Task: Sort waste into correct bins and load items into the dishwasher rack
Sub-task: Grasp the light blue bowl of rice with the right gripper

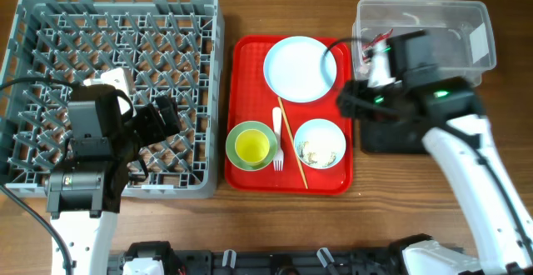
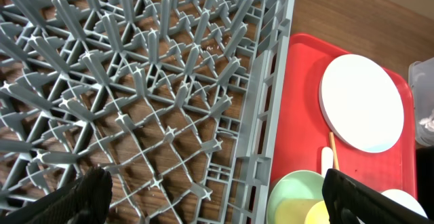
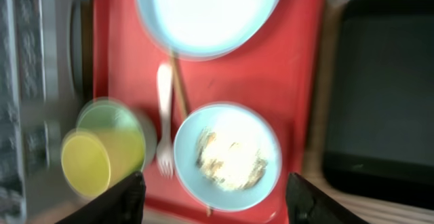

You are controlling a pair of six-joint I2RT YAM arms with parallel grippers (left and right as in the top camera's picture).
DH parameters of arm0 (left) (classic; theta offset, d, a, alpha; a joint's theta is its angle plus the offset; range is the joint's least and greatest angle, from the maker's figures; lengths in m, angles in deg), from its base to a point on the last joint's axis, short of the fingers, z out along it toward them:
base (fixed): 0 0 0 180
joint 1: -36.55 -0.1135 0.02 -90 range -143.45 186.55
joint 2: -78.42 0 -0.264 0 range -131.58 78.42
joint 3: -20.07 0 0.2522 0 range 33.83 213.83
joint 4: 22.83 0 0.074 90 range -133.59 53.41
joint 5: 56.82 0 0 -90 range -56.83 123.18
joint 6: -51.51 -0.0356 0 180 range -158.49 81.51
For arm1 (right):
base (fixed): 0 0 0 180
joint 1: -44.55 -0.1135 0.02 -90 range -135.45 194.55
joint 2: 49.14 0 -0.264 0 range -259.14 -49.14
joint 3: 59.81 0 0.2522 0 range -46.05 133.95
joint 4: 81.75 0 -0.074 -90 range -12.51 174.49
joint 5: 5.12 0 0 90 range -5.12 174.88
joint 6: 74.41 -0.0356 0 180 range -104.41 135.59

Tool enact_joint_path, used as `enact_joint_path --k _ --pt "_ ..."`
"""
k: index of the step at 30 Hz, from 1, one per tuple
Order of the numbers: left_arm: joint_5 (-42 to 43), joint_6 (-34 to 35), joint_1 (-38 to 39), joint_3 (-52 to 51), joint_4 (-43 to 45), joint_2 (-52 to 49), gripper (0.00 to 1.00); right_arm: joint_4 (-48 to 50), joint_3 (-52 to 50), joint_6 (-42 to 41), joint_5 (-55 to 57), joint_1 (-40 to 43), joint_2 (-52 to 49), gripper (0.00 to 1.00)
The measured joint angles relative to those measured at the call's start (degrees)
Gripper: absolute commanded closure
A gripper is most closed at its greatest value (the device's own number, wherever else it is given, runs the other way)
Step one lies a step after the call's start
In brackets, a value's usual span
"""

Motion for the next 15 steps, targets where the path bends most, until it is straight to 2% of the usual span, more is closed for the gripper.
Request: enact_joint_path --k 4,7,10,15 --pt "0.0 0.0 0.0 0.0 0.0 0.0 0.0 7.6 -6.5 -3.4 1.3 -10.2 -5.3 0.45" --pt "0.0 0.0 0.0 0.0 -0.3 0.0 0.0 11.5 -7.3 -7.4 2.6 -15.4 -12.9 0.61" --pt "0.0 0.0 0.0 0.0 -0.7 0.0 0.0 13.7 -7.4 -13.1 5.0 -17.4 -19.1 0.85" --pt "0.0 0.0 0.0 0.0 -0.7 0.0 0.0 15.7 -7.4 -17.4 6.3 -17.3 -20.7 0.85"
